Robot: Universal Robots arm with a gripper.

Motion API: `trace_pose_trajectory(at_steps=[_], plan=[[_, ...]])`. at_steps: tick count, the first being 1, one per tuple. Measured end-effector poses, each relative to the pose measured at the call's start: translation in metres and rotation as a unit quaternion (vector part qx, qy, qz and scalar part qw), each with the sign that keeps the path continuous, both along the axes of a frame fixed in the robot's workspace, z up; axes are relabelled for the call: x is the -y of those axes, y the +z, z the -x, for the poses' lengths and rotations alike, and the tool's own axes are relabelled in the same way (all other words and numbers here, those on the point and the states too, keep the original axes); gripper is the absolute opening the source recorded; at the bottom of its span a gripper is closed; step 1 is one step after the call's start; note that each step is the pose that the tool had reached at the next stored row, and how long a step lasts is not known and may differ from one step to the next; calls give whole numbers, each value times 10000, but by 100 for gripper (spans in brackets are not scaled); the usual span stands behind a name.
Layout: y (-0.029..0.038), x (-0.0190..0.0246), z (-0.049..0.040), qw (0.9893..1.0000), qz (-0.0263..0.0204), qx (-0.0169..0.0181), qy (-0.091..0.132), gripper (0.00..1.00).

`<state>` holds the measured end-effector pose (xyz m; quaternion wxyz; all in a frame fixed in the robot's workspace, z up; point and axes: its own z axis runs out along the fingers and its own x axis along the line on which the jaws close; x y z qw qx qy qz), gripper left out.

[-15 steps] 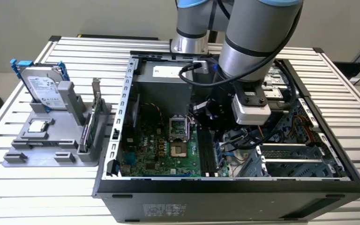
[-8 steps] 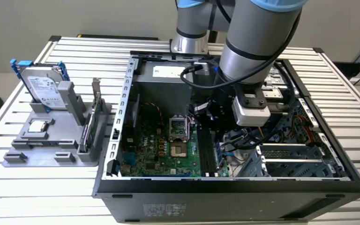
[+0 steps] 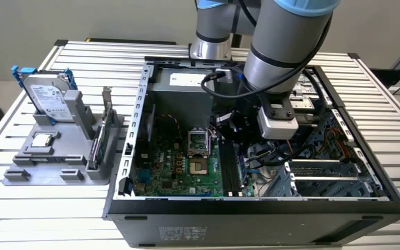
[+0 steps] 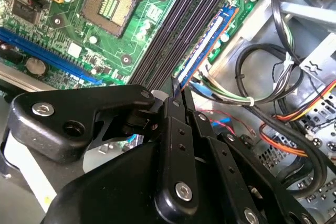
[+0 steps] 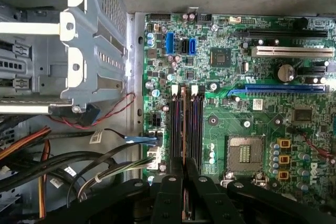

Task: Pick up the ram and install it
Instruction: 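Insert the ram into the slot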

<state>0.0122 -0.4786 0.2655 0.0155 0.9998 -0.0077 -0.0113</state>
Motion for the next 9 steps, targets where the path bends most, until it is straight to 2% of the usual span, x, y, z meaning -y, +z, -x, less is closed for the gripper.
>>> trace_pose_trajectory(at_steps=[5, 9], plan=[[-19, -43, -2, 10000, -34, 0, 0, 0], [-20, -45, -2, 10000, -36, 0, -1, 0]])
